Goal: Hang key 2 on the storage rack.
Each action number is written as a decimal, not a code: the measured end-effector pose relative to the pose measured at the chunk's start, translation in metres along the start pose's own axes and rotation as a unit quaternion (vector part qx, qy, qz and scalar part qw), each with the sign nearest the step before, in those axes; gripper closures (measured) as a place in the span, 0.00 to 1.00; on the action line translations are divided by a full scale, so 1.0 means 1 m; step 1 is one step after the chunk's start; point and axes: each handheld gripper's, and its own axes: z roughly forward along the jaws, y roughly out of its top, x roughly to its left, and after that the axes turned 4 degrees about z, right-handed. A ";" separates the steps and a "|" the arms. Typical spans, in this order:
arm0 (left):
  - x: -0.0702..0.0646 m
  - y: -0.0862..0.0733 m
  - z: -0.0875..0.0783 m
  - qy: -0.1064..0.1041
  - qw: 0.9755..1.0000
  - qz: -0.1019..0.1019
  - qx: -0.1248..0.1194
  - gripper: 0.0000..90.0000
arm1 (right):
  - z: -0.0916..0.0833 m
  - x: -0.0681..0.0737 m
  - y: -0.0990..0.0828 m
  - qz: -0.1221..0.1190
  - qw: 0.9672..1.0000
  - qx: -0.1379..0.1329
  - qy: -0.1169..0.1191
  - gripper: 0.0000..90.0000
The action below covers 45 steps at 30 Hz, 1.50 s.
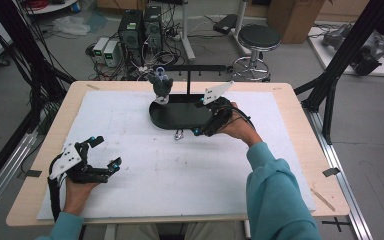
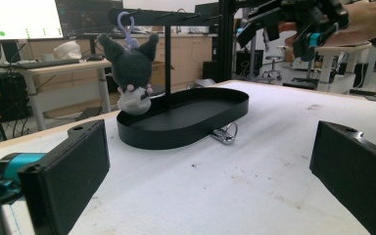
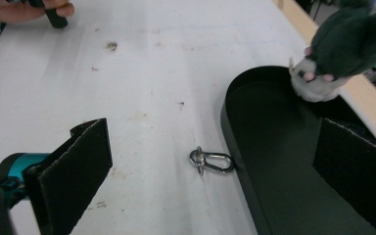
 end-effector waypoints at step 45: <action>0.003 -0.014 -0.002 0.011 1.000 -0.012 -0.014 0.02 | 0.069 -0.011 -0.017 -0.002 0.994 0.111 0.019 0.24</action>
